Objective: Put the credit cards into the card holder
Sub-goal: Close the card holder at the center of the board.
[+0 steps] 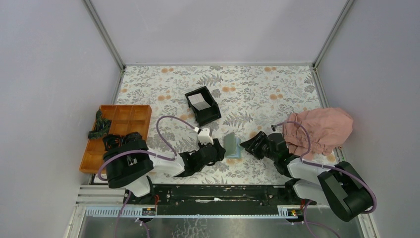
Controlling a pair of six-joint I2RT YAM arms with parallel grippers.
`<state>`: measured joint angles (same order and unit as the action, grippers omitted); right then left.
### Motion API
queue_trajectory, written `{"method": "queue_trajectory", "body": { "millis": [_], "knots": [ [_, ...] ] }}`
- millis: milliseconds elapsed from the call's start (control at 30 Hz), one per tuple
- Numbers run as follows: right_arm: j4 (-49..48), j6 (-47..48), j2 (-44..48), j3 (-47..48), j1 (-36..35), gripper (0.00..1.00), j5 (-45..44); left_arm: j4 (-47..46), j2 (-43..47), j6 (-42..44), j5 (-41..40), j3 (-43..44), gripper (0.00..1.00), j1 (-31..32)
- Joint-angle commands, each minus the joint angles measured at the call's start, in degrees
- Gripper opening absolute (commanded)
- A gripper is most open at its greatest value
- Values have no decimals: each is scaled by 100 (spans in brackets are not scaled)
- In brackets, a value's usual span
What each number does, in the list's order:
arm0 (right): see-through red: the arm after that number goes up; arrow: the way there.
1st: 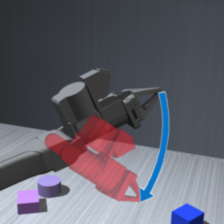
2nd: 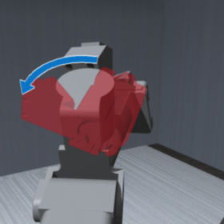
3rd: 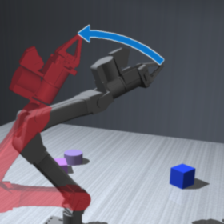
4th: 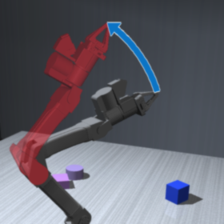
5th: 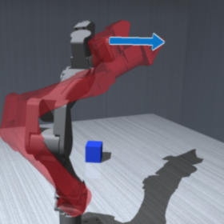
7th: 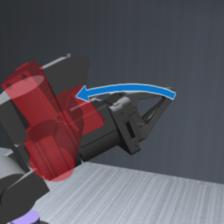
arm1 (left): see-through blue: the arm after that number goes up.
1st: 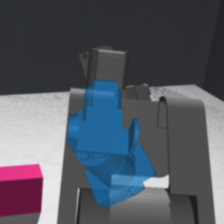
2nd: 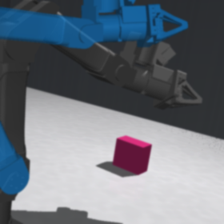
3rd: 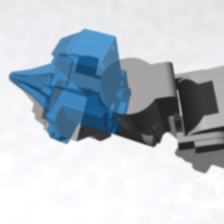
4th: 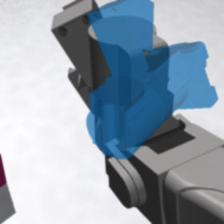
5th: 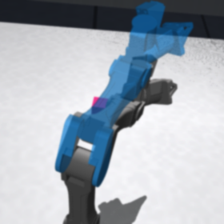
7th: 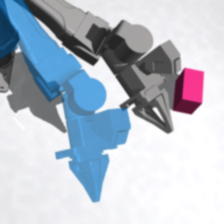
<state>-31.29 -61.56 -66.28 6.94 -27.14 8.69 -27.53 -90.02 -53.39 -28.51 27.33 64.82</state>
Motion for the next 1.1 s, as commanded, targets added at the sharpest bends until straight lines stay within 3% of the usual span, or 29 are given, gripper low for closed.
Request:
{"method": "queue_trajectory", "body": {
  "millis": [0, 1067],
  "knots": [
    [-28, -31, 111, -120, 69, 53, -6, -272, -103, 147, 68, 262, 54, -49],
    [-125, -1, 132, -156, 204, 54, 122, 259, -723, -41, 363, 774, 57, -48]
  ]
}}
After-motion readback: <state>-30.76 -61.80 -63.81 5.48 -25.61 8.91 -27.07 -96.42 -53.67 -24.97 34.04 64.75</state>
